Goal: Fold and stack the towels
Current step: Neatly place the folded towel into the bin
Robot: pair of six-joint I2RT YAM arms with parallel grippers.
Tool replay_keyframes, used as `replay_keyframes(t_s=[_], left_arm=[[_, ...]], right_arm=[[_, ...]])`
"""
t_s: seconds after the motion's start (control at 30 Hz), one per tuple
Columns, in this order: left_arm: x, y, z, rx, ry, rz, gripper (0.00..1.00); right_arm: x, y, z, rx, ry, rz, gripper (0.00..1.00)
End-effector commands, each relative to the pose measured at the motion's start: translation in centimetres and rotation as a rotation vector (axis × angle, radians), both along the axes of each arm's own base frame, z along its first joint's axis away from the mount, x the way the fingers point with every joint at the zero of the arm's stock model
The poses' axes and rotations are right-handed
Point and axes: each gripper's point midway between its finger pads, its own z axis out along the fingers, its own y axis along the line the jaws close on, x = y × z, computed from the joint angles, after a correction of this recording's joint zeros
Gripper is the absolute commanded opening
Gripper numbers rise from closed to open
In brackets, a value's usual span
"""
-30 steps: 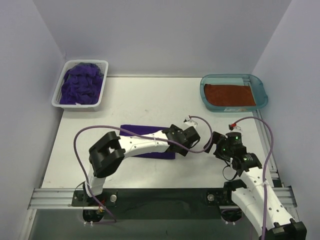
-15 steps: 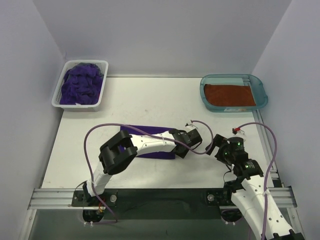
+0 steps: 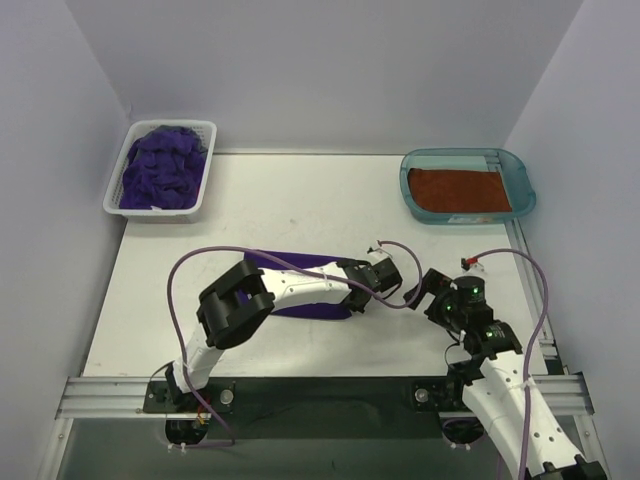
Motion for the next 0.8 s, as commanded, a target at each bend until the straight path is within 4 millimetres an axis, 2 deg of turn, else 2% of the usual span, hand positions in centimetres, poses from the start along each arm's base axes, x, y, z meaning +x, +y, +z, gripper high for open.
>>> replay_keyframes(t_s=[0.0, 0.13, 0.17, 0.27, 0.43, 0.47, 0.53, 0.57, 0.63, 0.67, 0.73, 0.77], left_arm=[[-1.5, 3.1, -2.0, 0.077, 0.086, 0.024, 0.0], [-1.4, 1.9, 0.4, -0.061, 0.082, 0.011, 0.0], [-1.3, 1.6, 1.5, -0.097, 0.072, 0.008, 0.0], [-1.3, 1.0, 3.0, -0.165, 0.066, -0.002, 0.0], [-0.8, 0.8, 4.1, -0.241, 0.067, 0.006, 0.0], [-0.8, 0.9, 4.3, -0.25, 0.068, 0.008, 0.0], [-0.5, 1.0, 4.4, -0.261, 0.067, 0.017, 0.0], [-0.4, 1.1, 4.5, -0.263, 0.066, 0.019, 0.0], [-0.5, 0.9, 4.6, -0.272, 0.073, 0.017, 0.0], [-0.5, 0.8, 4.7, -0.274, 0.072, 0.015, 0.0], [-0.5, 0.7, 4.8, -0.282, 0.072, 0.014, 0.0], [-0.3, 0.6, 5.1, -0.288, 0.067, 0.016, 0.0]], right_arm=[[1.3, 2.5, 0.8, 0.146, -0.058, 0.038, 0.99], [2.0, 5.4, 0.8, 0.341, -0.04, 0.055, 0.99], [2.2, 5.7, 0.2, 0.364, -0.014, 0.043, 0.99], [3.2, 6.3, 0.1, 0.463, -0.007, -0.028, 0.99], [5.3, 7.4, 0.5, 0.527, -0.028, -0.062, 0.99], [5.4, 7.6, -0.4, 0.519, 0.003, -0.071, 0.99], [5.8, 8.7, -0.4, 0.529, -0.002, -0.054, 0.99], [5.6, 9.0, -1.6, 0.532, 0.041, -0.078, 0.98], [5.7, 10.3, -2.0, 0.533, 0.04, -0.066, 0.97], [5.5, 10.7, -3.2, 0.534, 0.085, -0.084, 0.97], [5.4, 12.1, -3.5, 0.559, 0.097, -0.063, 0.96], [4.9, 12.5, -4.7, 0.565, 0.144, -0.08, 0.95]])
